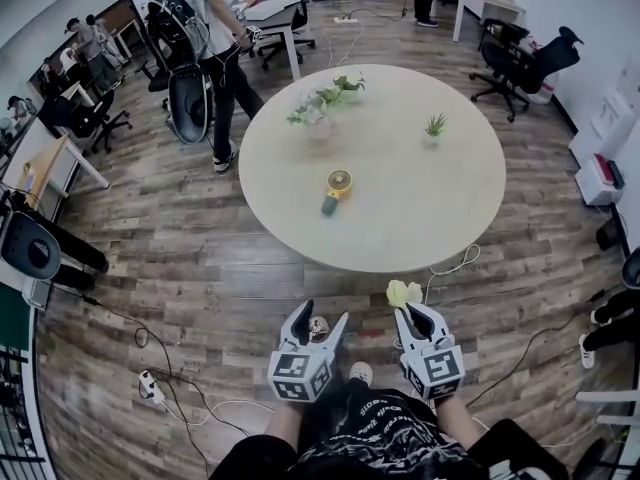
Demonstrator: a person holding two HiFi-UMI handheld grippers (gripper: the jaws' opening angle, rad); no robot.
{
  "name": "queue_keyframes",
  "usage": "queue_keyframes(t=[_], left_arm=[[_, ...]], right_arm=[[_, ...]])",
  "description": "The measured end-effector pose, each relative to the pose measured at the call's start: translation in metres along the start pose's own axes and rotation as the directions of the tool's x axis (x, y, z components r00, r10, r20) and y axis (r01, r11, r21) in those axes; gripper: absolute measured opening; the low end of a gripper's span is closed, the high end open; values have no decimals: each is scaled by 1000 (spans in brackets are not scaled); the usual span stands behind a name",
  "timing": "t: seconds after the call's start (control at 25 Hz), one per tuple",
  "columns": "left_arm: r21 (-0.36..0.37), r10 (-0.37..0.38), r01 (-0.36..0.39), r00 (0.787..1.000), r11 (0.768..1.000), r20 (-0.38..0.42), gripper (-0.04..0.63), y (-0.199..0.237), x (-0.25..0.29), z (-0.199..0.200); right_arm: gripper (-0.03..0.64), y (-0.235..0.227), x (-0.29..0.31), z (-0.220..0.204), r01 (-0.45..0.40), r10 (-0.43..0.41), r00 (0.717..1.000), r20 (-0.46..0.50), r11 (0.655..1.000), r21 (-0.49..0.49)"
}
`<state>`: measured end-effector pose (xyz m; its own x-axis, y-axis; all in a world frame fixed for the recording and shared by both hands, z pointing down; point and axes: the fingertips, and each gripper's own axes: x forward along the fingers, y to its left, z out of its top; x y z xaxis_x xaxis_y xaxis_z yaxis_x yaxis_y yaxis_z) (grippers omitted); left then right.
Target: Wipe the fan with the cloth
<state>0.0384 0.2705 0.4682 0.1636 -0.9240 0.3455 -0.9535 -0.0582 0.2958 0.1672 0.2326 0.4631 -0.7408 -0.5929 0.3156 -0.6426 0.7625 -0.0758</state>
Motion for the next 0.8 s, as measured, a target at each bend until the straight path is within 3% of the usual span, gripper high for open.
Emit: queue_keyframes(t=[0.32,0.8], left_arm=[[21,-27,28,998,999,-50,345,28,54,8],[70,-96,103,990,992,-104,345,94,162,65]], right_arm=[[40,-23,42,-3,39,-38,999,-25,999,37],[41,-65,156,43,125,-124,991,-45,992,29]])
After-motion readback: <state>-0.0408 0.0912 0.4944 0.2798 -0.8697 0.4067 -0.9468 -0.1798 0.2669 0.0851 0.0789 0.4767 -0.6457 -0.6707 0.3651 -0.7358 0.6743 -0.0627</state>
